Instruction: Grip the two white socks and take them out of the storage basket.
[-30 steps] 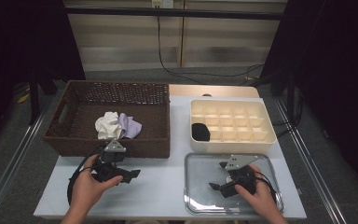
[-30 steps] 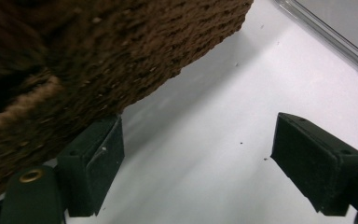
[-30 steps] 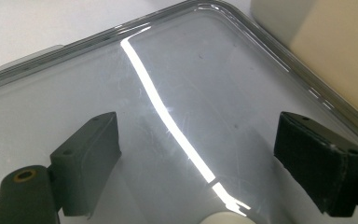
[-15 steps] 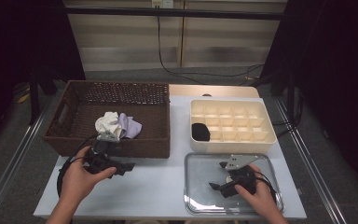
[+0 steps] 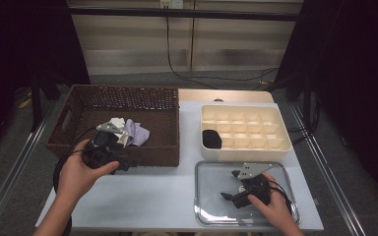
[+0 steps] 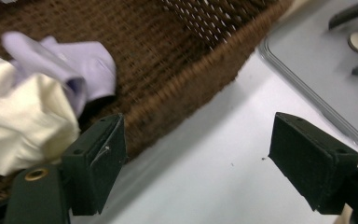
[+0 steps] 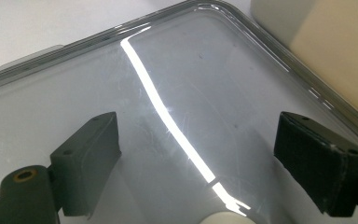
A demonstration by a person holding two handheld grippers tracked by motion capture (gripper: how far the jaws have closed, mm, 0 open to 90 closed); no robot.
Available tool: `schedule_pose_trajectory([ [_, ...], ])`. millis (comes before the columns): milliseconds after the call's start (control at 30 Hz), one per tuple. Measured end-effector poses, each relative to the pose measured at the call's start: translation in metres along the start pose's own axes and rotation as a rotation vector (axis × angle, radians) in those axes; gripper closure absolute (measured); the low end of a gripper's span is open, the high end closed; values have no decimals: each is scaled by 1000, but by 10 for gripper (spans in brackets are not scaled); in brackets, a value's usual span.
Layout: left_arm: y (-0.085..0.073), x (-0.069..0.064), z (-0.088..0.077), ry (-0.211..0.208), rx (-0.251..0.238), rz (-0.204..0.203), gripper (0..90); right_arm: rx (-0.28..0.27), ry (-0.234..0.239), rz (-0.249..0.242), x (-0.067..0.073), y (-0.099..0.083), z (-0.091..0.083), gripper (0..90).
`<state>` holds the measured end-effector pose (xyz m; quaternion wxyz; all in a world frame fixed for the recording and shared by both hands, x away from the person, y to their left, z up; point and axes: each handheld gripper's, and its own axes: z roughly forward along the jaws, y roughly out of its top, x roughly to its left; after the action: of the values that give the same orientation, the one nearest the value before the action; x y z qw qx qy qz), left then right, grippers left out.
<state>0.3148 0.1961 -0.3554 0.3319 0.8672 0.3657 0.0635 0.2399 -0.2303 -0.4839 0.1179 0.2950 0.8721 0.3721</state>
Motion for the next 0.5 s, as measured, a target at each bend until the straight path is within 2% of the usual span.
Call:
schedule_pose_trajectory([
  [100, 8, 7, 0, 15, -5, 7, 185, 0, 0, 0, 0, 0, 0, 139],
  [133, 10, 8, 1, 24, -17, -14, 185, 0, 0, 0, 0, 0, 0, 138],
  [167, 12, 11, 1, 25, -7, -2, 185, 0, 0, 1, 0, 0, 0, 138],
  [200, 14, 14, 2, 30, -12, -6, 185, 0, 0, 1, 0, 0, 0, 139],
  [300, 19, 20, 5, 50, -11, 0, 185, 0, 0, 1, 0, 0, 0, 138],
  [500, 23, 37, 12, 71, -12, -13, 184, 0, 0, 2, 0, 0, 0, 138],
])
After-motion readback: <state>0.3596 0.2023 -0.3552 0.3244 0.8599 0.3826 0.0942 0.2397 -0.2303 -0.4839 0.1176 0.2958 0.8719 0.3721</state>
